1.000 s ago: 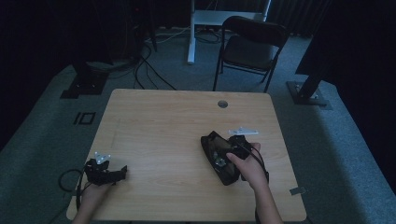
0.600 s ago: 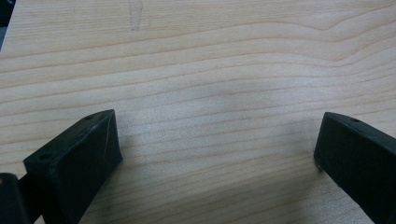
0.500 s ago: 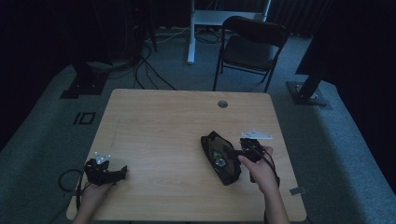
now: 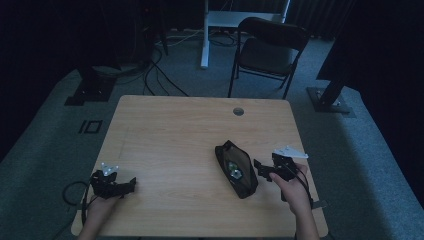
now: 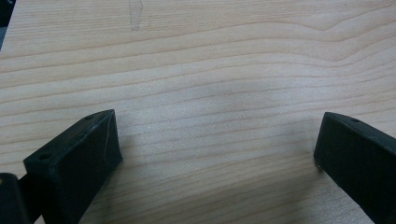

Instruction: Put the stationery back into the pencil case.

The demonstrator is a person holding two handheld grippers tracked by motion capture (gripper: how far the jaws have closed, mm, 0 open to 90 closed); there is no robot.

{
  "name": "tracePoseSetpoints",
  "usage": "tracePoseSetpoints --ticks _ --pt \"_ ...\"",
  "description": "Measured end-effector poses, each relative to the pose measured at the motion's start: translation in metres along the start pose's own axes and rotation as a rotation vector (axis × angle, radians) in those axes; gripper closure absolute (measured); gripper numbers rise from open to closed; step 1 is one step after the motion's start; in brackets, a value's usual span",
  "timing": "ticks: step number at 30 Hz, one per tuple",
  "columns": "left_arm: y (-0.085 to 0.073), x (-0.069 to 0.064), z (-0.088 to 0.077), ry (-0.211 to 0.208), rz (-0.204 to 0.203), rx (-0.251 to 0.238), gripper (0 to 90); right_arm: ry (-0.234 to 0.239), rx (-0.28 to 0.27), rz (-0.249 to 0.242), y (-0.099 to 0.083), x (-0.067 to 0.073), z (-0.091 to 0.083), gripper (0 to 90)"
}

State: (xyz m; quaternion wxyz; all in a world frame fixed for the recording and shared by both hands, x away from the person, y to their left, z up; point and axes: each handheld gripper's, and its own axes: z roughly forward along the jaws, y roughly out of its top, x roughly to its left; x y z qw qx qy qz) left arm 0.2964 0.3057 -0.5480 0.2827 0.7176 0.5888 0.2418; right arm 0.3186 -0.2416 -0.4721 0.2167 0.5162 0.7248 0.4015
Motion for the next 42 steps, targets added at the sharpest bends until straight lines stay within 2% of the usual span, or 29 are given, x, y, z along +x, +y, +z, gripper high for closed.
tracePoseSetpoints --ticks 7,14,16,24,29,32,42 --pt "0.000 0.000 0.000 -0.001 0.002 0.002 0.6 -0.033 0.001 0.024 -0.015 -0.013 -0.005 20.4" --pt "0.000 0.000 0.000 -0.001 0.002 0.002 0.6 -0.048 0.003 0.028 -0.028 -0.021 -0.005 20.4" --pt "0.000 0.000 0.000 -0.001 0.002 0.002 0.6 -0.047 0.011 0.027 -0.032 -0.024 -0.004 17.9" --pt "0.000 0.000 0.000 -0.001 0.002 0.002 0.6 -0.113 0.059 0.029 -0.052 -0.034 0.002 17.1" --pt "0.000 0.000 0.000 -0.001 0.002 0.002 0.6 -0.119 0.067 0.052 -0.062 -0.038 0.005 15.4" --pt "0.000 0.000 0.000 -0.001 0.001 0.001 0.6 -0.128 0.085 0.043 -0.068 -0.039 0.007 13.1" --pt "0.000 0.000 0.000 -0.001 0.002 0.001 0.6 -0.151 0.115 0.022 -0.084 -0.043 0.006 13.4"
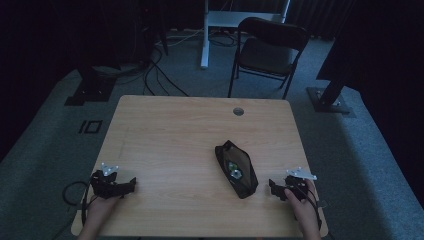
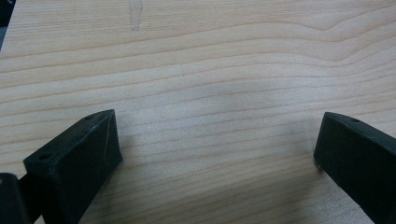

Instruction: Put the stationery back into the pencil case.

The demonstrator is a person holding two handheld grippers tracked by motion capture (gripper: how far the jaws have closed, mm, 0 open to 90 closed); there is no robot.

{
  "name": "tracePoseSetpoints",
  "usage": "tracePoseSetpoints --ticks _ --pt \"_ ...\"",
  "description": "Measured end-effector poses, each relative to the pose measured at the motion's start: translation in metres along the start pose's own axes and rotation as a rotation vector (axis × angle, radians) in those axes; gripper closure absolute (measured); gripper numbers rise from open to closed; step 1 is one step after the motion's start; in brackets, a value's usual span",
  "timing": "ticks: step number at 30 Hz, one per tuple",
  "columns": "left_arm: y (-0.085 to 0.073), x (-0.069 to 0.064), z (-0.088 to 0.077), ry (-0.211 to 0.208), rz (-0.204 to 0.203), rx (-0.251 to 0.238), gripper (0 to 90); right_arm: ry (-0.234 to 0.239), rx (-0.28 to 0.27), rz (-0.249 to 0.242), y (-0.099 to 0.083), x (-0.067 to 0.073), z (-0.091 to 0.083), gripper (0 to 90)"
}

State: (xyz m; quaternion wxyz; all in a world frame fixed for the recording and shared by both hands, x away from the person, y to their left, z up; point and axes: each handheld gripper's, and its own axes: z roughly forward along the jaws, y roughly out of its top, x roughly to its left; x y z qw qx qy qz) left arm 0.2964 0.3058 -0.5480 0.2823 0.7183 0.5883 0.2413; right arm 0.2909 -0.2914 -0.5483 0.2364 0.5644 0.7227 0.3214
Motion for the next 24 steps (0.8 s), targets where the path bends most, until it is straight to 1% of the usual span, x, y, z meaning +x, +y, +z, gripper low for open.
tracePoseSetpoints --ticks 2,3,6,11,24 --pt "0.000 0.000 0.000 0.000 0.000 0.000 0.6 -0.004 0.011 -0.013 -0.004 -0.001 0.000 13.4" --pt "0.000 0.000 0.000 0.000 0.000 0.000 0.6 -0.006 0.014 -0.011 -0.005 -0.001 0.000 13.2" --pt "0.000 0.000 0.000 0.000 0.000 0.000 0.6 -0.011 0.010 -0.003 -0.008 -0.001 -0.003 13.1" --pt "0.000 0.000 0.000 0.000 0.001 0.001 0.6 -0.034 0.004 0.021 -0.012 -0.003 -0.006 12.7" --pt "0.000 0.000 0.000 0.000 0.001 0.001 0.6 -0.034 0.004 0.024 -0.012 -0.003 -0.006 12.4"
